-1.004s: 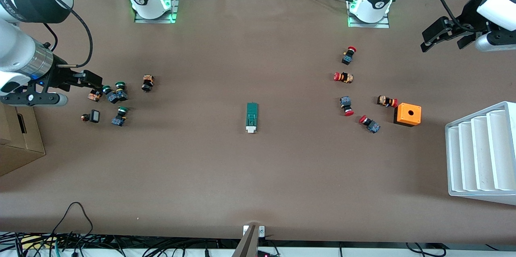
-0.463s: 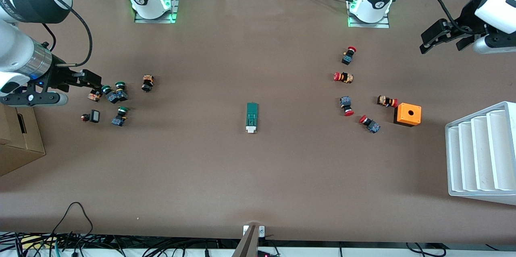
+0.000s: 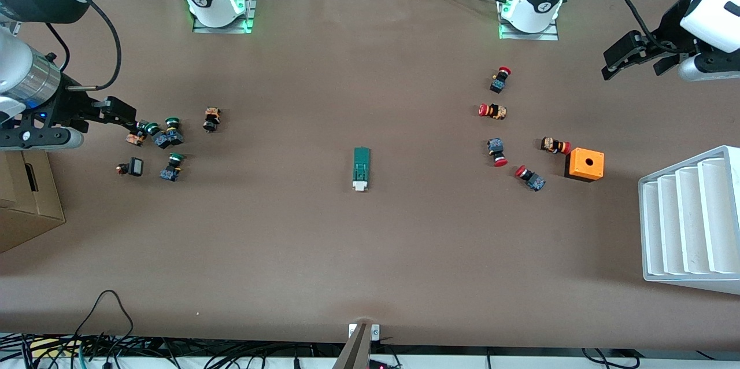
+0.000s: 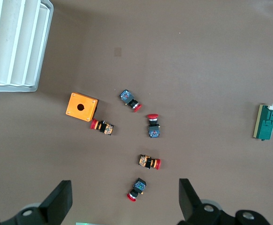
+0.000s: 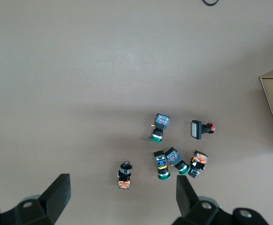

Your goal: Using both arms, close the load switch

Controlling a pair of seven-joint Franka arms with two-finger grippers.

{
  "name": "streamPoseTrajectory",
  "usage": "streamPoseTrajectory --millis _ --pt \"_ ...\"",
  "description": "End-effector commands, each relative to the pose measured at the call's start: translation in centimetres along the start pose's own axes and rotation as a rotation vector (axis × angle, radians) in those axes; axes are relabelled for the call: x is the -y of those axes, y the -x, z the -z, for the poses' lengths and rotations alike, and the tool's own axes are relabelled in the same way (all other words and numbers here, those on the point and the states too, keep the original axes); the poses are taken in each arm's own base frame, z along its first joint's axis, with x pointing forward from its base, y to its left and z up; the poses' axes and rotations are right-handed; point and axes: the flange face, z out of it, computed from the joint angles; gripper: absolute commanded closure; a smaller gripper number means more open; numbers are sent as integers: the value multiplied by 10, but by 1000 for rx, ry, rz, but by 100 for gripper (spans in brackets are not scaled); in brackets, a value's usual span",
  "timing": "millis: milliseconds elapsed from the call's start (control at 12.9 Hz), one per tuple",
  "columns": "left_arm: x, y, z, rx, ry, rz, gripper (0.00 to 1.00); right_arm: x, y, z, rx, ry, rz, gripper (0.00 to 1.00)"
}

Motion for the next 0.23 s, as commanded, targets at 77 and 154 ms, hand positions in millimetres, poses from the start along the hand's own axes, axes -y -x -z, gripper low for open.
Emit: streamPoseTrajectory --millis 77,154 --pt "3 0 0 -12 -8 -19 0 -1 3 7 7 4 17 0" --pt "3 0 0 -12 -8 -19 0 0 4 8 5 4 19 0"
